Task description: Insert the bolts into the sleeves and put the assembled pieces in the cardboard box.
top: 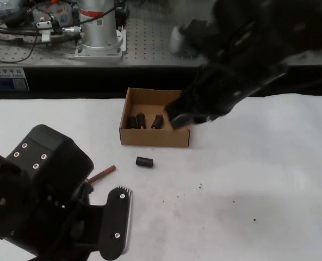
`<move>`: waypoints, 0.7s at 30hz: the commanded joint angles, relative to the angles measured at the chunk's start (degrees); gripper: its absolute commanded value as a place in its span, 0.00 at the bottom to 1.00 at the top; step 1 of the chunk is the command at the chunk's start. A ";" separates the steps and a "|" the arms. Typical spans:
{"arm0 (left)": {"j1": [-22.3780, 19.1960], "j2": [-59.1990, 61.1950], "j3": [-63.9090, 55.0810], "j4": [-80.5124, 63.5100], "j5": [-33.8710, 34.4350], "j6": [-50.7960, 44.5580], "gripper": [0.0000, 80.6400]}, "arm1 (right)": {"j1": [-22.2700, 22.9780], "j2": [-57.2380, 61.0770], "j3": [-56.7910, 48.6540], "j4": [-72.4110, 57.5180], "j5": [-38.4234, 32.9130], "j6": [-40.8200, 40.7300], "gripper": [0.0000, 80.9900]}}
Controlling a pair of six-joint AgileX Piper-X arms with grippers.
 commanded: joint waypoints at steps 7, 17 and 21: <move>-0.26 -3.69 -0.59 -0.25 -2.75 -3.71 0.37 | -0.06 8.44 -10.21 5.78 3.41 -5.42 0.29; -0.26 -4.51 -0.59 -0.25 -2.63 -5.64 0.38 | 0.11 16.89 -19.70 5.65 2.26 -13.50 0.43; -0.26 -4.51 -0.59 -0.25 -2.63 -7.30 0.38 | 0.42 18.87 -21.08 3.24 2.10 -15.50 0.44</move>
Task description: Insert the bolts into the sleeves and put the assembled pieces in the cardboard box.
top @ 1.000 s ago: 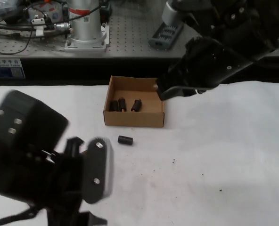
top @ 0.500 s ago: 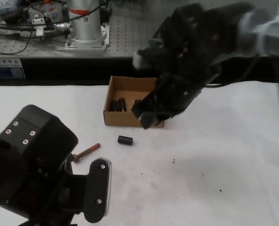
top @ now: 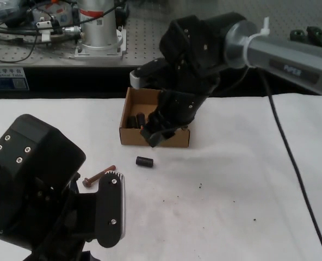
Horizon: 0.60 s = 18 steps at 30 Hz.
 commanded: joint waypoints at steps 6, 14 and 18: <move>-0.26 -0.69 -0.45 -0.14 -0.46 -1.33 0.38 | 1.33 3.64 -3.40 -2.22 -3.44 -1.59 0.44; -0.26 -0.69 -0.45 -0.14 -0.46 -2.87 0.38 | 3.37 7.75 -6.44 0.76 -3.43 -1.84 0.44; -0.26 -0.69 -0.45 -0.14 -0.46 -3.03 0.38 | 3.57 8.29 -6.44 3.98 -0.91 -5.04 0.44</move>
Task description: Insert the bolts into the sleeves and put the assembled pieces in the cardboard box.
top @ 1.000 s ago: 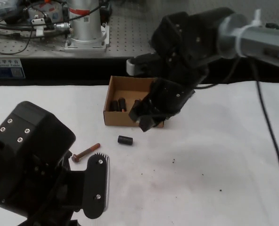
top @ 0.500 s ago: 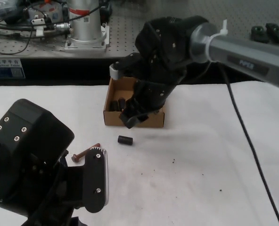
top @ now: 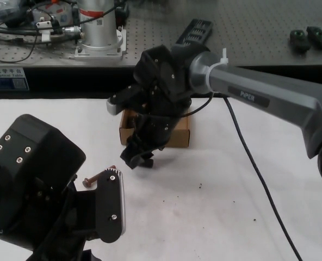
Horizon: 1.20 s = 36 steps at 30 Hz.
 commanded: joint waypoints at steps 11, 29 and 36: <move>-0.26 -0.69 -0.45 0.74 -0.60 -2.85 0.38 | -1.07 0.94 0.17 1.87 1.40 -2.27 0.44; -0.26 -1.37 -0.45 1.64 -0.89 -2.83 0.38 | -1.07 1.56 0.99 4.13 3.96 -3.43 0.25; -0.26 -1.37 -0.45 1.60 -0.89 -4.11 0.38 | -0.89 1.56 0.89 8.12 8.94 -3.31 0.01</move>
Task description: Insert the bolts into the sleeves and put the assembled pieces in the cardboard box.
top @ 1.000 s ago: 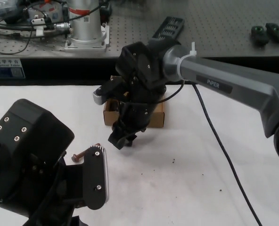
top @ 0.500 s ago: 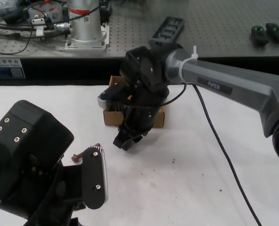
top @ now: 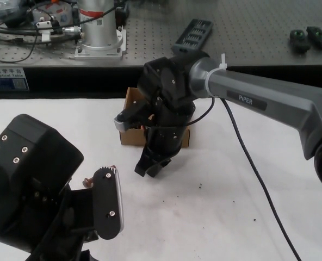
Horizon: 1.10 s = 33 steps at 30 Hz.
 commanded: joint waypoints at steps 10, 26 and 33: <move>-0.26 -0.61 -0.45 0.42 -0.82 -0.86 0.38 | -0.39 -1.45 0.07 17.03 1.79 -0.35 0.05; -0.26 -0.61 -0.45 0.42 -0.82 -0.84 0.38 | -0.53 -14.48 9.67 24.22 1.89 2.42 0.05; -0.26 -0.61 -0.45 0.42 -0.82 -2.39 0.38 | -0.70 -24.52 27.73 13.09 1.39 3.82 0.05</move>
